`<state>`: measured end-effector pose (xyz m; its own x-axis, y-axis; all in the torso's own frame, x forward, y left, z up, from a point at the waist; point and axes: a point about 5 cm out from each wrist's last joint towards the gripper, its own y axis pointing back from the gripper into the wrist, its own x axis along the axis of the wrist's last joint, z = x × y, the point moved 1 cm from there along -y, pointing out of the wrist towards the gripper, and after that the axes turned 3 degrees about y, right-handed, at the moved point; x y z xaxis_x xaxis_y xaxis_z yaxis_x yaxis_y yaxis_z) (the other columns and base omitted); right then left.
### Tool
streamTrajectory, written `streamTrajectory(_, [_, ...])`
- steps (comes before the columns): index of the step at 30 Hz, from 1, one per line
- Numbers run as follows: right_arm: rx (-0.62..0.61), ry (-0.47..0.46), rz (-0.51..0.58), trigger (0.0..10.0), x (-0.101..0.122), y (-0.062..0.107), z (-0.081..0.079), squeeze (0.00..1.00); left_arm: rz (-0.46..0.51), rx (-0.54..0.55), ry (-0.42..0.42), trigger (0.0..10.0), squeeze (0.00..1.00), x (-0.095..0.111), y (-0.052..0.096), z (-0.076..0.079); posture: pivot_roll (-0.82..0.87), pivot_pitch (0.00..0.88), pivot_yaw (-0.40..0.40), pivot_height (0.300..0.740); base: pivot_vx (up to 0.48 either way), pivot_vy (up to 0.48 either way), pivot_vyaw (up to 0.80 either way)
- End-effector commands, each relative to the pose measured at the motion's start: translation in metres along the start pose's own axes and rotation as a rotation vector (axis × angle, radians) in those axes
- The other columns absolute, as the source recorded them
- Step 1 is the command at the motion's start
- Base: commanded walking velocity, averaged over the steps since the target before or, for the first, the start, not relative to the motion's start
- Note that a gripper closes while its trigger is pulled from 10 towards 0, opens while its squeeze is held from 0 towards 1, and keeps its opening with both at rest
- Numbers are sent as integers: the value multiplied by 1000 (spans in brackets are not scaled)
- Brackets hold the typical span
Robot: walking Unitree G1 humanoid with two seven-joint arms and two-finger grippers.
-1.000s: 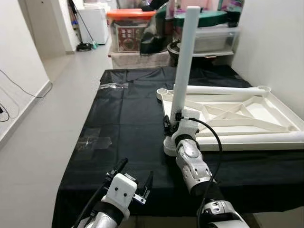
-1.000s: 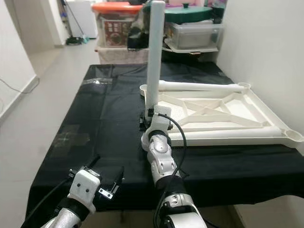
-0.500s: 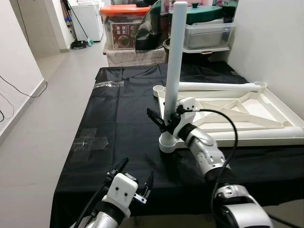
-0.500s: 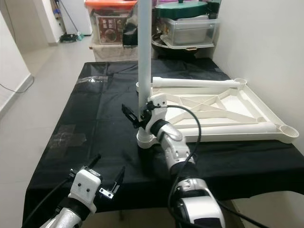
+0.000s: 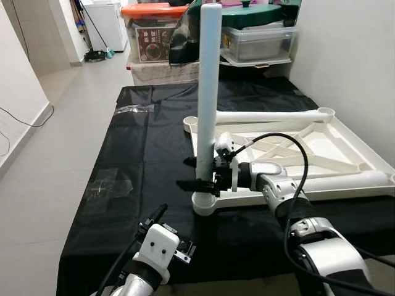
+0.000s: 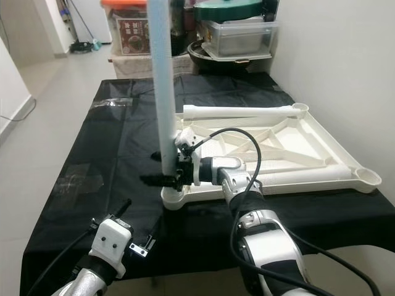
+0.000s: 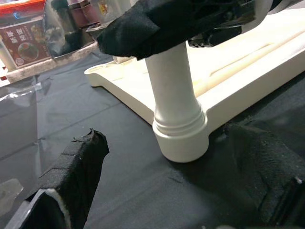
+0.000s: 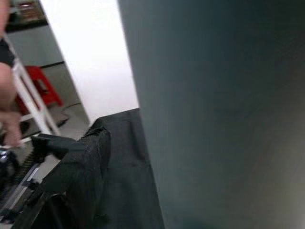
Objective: Building children table
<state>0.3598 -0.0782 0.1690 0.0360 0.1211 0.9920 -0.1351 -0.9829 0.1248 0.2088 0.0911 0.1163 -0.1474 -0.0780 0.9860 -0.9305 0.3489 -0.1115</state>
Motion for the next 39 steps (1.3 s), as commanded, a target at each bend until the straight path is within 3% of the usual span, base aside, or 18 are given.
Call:
streamTrajectory(1, [67,-10,-28,10000,-4,-10,-6,0,-32,-5,0,10000,0,-6,2,1,-2,0,0,740,0,0,0])
streamTrajectory(2, [86,-13,-30,6275,-4,-12,-7,0,-31,-4,0,10000,0,-6,2,0,11,0,-2,740,0,0,0])
streamTrajectory(3, [86,-13,-30,6275,-4,-12,-7,0,-31,-4,0,10000,0,-6,2,0,11,0,-2,740,0,0,0])
streamTrajectory(4, [103,-13,-35,0,-4,-13,-8,0,-31,-4,0,10000,0,-6,2,0,11,0,-2,740,0,0,0])
streamTrajectory(14, [13,-18,-7,0,-20,-20,-10,0,-33,-7,1,10000,0,-6,2,1,8,0,2,740,0,0,0])
streamTrajectory(16, [-85,-6,10,0,-25,-25,-10,0,-33,-7,2,10000,0,-6,2,1,8,0,2,740,0,0,0])
streamTrajectory(18, [-299,-6,41,0,-28,-29,-2,0,-34,-6,3,10000,0,-6,3,1,4,0,3,740,0,0,0])
streamTrajectory(20, [-372,-13,52,0,-28,-29,1,0,-34,-5,3,10000,0,-6,3,1,4,0,3,740,0,0,0])
streamTrajectory(21, [-660,-63,69,0,-30,-24,14,0,-34,-8,4,10000,0,-7,2,0,1,0,6,740,0,0,0])
streamTrajectory(22, [-660,-63,69,0,-30,-24,14,0,-34,-8,4,10000,0,-7,2,0,1,0,6,740,0,0,0])
streamTrajectory(25, [-922,-113,69,0,-34,-12,24,0,-35,-11,2,10000,0,-7,2,0,-2,0,8,740,0,0,0])
streamTrajectory(26, [-922,-113,69,0,-34,-12,24,0,-35,-11,2,10000,0,-7,2,0,-2,0,8,740,0,0,0])
streamTrajectory(29, [-1174,-189,83,0,-46,2,24,0,-37,-11,0,10000,0,-8,2,0,-6,0,8,740,0,0,0])
streamTrajectory(30, [-1174,-189,83,0,-46,2,24,0,-37,-11,0,10000,0,-8,2,0,-6,0,8,740,0,0,0])
streamTrajectory(32, [-1368,-253,71,0,-56,12,20,0,-37,-11,-1,10000,0,-8,2,0,-6,0,8,740,0,0,0])
streamTrajectory(33, [-1368,-253,71,0,-56,12,20,0,-37,-11,-1,10000,0,-8,2,0,-6,0,8,740,0,0,0])
streamTrajectory(35, [-1536,-371,121,0,-64,18,12,0,-37,-9,-1,10000,0,-8,1,0,-4,0,5,740,0,0,0])
streamTrajectory(39, [-1590,-424,128,0,-67,15,6,0,-37,-8,-1,10000,0,-8,2,0,-4,0,5,740,0,0,0])
